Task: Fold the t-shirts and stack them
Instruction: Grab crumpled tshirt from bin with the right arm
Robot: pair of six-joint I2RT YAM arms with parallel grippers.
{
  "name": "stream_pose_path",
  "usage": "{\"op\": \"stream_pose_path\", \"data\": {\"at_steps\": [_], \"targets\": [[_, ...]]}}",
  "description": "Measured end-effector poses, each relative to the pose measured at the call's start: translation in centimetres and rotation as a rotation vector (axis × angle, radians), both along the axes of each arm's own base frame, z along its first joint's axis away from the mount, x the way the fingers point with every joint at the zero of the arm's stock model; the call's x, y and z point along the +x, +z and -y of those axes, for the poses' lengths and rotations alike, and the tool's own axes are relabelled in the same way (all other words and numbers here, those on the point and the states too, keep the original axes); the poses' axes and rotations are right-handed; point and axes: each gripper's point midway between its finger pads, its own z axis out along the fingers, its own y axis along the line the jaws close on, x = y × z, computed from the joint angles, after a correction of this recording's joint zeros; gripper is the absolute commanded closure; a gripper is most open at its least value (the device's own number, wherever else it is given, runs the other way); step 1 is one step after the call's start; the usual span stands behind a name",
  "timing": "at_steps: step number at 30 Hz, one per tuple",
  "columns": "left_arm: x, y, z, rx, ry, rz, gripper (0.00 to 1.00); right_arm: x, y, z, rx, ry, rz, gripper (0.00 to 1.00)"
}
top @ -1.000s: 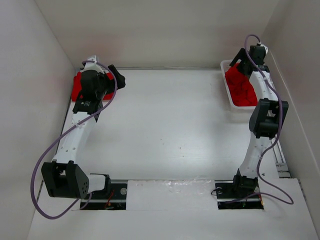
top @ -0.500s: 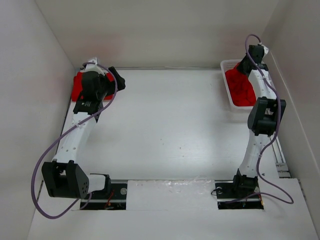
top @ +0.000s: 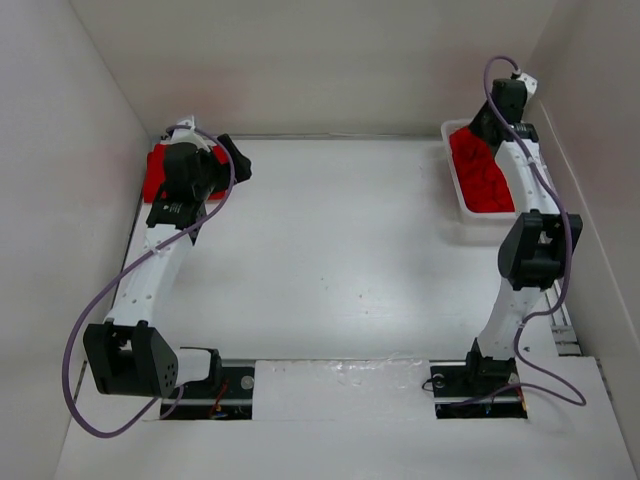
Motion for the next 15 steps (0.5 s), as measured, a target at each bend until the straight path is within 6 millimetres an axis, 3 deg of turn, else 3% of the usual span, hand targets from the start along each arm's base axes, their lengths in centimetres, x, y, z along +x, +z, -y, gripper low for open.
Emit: {"op": "stream_pose_path", "data": {"at_steps": [9, 15], "targets": [[-0.2, 0.0, 0.5, -0.019, -0.024, -0.006, 0.00, -3.5, 10.5, -8.4, -0.090, 0.082, 0.180, 1.00], [-0.2, 0.0, 0.8, -0.032, -0.031, -0.008, 0.00, -5.2, 16.8, -11.5, -0.142, 0.117, 0.296, 1.00]]}}
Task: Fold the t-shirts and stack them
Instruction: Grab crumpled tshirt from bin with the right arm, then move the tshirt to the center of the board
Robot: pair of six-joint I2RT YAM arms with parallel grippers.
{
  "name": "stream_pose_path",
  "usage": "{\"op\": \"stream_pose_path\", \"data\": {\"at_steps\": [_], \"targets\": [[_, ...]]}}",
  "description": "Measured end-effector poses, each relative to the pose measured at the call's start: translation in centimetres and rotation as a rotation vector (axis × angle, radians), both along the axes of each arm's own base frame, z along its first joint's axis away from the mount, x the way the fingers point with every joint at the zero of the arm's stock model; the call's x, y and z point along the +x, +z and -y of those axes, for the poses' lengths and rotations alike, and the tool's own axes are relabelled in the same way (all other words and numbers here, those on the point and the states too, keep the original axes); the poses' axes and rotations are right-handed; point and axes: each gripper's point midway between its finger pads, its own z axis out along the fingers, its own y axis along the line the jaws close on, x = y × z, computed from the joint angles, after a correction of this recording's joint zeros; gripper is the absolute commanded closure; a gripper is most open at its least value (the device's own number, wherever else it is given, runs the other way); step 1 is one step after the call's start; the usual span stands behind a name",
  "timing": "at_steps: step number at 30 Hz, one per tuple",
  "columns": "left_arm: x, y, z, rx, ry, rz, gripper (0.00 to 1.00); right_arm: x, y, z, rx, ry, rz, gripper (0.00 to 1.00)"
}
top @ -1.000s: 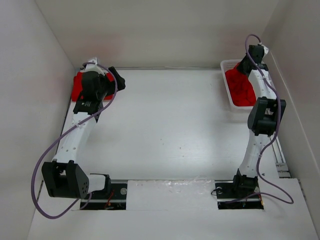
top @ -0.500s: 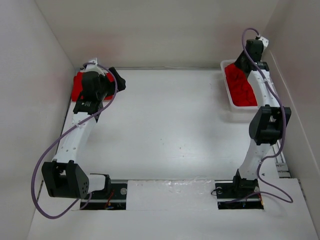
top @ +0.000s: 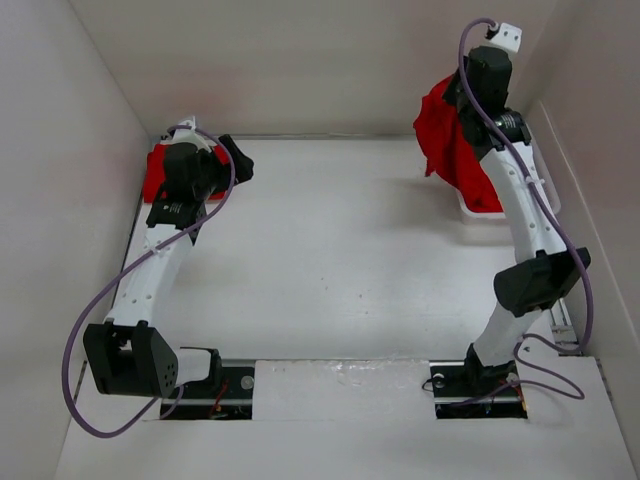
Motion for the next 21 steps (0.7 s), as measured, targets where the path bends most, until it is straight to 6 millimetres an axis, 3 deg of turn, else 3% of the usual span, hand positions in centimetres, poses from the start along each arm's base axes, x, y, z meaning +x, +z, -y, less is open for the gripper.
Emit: {"op": "stream_pose_path", "data": {"at_steps": [7, 15, 18, 21], "targets": [[-0.4, 0.6, 0.1, -0.013, 0.002, 0.012, 0.00, -2.9, 8.3, -4.5, -0.046, 0.084, 0.163, 1.00], [-1.1, 1.6, 0.2, -0.049, 0.011, 0.031, 0.00, -10.0, 17.8, -12.7, -0.094, 0.268, 0.380, 1.00], [-1.2, 1.4, 0.2, -0.062, 0.017, 0.017, 0.00, -12.2, 19.7, -14.9, -0.106, 0.322, 0.435, 1.00], [-1.7, 0.7, 0.1, -0.071, 0.031, -0.019, 0.00, -13.1, 20.2, -15.8, -0.118, 0.345, 0.455, 1.00]]}}
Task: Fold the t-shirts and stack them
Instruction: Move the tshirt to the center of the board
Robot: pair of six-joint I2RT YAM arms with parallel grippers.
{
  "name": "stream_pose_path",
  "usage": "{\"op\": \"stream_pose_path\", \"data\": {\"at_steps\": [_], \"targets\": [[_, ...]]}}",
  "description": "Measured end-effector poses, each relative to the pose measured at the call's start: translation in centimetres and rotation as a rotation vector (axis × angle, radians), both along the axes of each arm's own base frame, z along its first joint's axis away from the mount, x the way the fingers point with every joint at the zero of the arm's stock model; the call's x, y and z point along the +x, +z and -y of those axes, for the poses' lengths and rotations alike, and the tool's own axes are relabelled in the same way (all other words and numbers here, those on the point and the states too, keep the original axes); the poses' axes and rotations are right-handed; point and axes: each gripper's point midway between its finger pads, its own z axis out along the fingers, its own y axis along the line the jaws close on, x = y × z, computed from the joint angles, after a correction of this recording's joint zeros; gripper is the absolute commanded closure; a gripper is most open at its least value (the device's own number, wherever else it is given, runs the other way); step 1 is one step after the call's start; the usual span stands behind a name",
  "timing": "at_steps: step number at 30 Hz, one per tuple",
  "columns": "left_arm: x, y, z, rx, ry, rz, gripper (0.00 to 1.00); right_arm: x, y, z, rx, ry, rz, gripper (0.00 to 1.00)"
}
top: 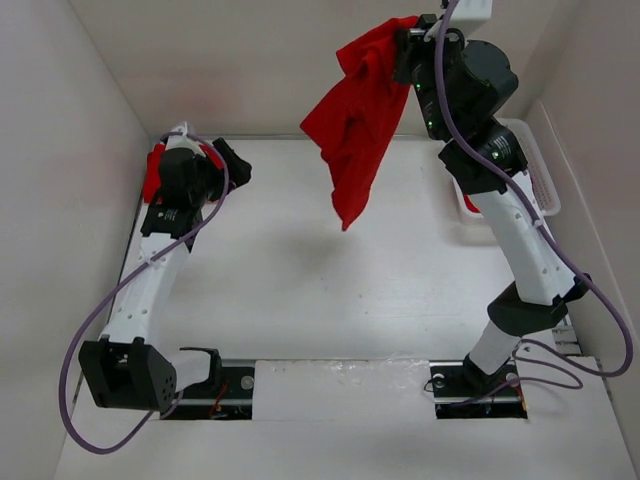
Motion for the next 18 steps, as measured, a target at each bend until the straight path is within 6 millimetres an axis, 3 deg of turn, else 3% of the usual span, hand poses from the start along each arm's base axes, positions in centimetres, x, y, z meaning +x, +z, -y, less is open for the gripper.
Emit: {"op": "stream_pose_path", "data": {"at_steps": [4, 8, 11, 13, 14, 17, 18], "targets": [[-1.2, -0.1, -0.5, -0.017, 0.037, -0.035, 0.00, 0.0, -2.5, -1.2, -0.039, 0.026, -0.037, 1.00], [-3.0, 0.6, -0.8, -0.037, 0.064, -0.039, 0.00, -0.2, -9.7, -3.5, -0.097, 0.123, -0.157, 1.00], [-4.6, 0.9, -1.0, -0.048, 0.071, -0.027, 0.00, -0.9, -19.2, -5.7, -0.141, 0.240, -0.314, 0.99], [-5.6, 0.6, -1.0, -0.054, 0.072, -0.033, 0.00, -1.8, -26.7, -7.0, -0.166, 0.303, -0.456, 0.91], [-6.1, 0.3, -1.1, -0.056, 0.073, -0.040, 0.00, -2.3, -30.5, -7.3, -0.178, 0.323, -0.531, 0.79], [-7.3, -1.0, -0.9, -0.060, 0.063, -0.065, 0.00, -4.8, -39.6, -7.5, -0.204, 0.358, -0.723, 0.62], [-7.6, -1.6, -0.7, -0.062, 0.056, -0.078, 0.00, -5.6, -41.7, -7.4, -0.208, 0.359, -0.773, 0.31]]}}
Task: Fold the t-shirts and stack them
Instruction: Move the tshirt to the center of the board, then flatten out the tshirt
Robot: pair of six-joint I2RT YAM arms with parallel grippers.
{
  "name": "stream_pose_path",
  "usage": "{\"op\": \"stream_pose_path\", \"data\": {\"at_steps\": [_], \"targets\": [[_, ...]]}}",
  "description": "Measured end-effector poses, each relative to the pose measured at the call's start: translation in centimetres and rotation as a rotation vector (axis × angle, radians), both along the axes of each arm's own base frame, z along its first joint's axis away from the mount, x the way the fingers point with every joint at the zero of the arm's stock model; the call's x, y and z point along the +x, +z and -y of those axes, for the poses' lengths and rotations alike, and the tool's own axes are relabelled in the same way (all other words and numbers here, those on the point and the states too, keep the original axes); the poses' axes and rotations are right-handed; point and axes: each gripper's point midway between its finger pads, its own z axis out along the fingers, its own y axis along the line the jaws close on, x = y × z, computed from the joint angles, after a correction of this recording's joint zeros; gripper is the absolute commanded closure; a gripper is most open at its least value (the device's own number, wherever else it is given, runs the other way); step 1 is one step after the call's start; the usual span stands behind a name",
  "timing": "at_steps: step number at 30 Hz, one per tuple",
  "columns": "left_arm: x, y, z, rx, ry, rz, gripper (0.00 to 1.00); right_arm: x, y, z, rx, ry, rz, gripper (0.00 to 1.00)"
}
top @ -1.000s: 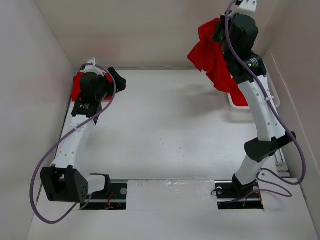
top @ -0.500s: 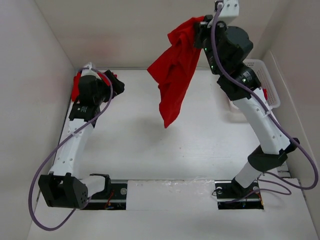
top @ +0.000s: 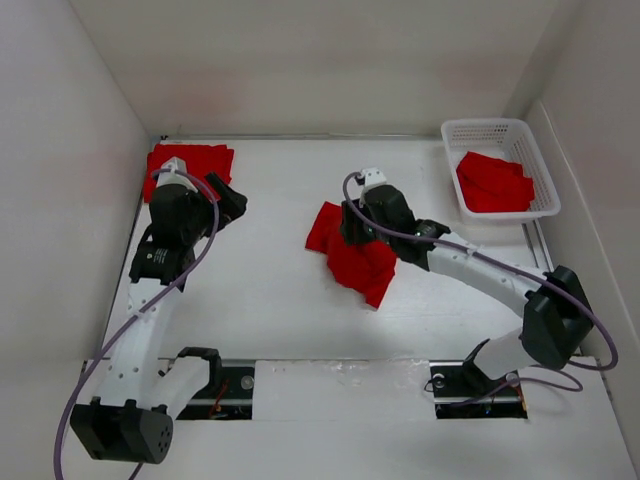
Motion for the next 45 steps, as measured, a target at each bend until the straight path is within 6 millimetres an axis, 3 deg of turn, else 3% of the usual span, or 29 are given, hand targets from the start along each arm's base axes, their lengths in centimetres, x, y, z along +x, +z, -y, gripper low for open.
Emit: {"op": "stream_pose_path", "data": {"at_steps": [2, 4, 6, 13, 16, 18, 20, 24, 26, 31, 36, 40, 45], "targets": [[-0.6, -1.4, 0.4, -0.004, -0.018, -0.035, 0.00, -1.2, -2.4, 0.2, -0.005, -0.005, -0.062, 0.00], [-1.0, -2.6, 1.1, -0.006, -0.043, -0.063, 0.00, -1.6, -2.6, 0.1, 0.009, -0.015, -0.074, 0.00], [-1.5, -3.7, 1.9, -0.011, -0.077, -0.094, 0.00, -1.7, -1.4, 0.2, 0.045, -0.036, -0.060, 0.00], [-1.5, -6.9, 3.8, -0.058, -0.165, -0.159, 0.00, -3.3, 7.8, 2.9, 0.241, -0.120, 0.086, 0.00], [-0.8, -8.5, 4.4, -0.069, -0.183, -0.205, 0.00, -4.7, 9.9, 4.9, 0.309, -0.172, 0.102, 0.00], [-0.3, -9.7, 5.2, -0.044, -0.184, -0.238, 0.00, -5.8, 9.4, 6.3, 0.320, -0.208, 0.082, 0.00], [0.0, -11.0, 7.2, 0.033, -0.202, -0.289, 0.00, -6.9, 7.5, 7.6, 0.303, -0.244, 0.039, 0.00], [1.6, -11.4, 15.4, 0.184, -0.324, -0.323, 0.00, -9.3, 2.5, 10.0, 0.229, -0.307, -0.079, 0.00], [2.9, -11.8, 17.5, 0.209, -0.334, -0.322, 0.00, -10.4, 1.2, 11.0, 0.209, -0.322, -0.115, 0.00], [4.7, -15.2, 16.3, 0.213, -0.279, -0.396, 0.00, -11.9, 1.9, 12.5, 0.241, -0.336, -0.113, 0.00], [5.7, -15.5, 16.2, 0.169, -0.243, -0.389, 0.00, -12.3, 2.4, 13.1, 0.256, -0.345, -0.099, 0.00], [6.3, -15.9, 17.0, 0.136, -0.235, -0.380, 0.02, -12.3, 1.5, 13.1, 0.223, -0.351, -0.123, 0.00], [6.5, -18.4, 17.5, 0.123, -0.221, -0.430, 0.09, -12.6, -0.2, 13.3, 0.174, -0.361, -0.169, 0.00]]}}
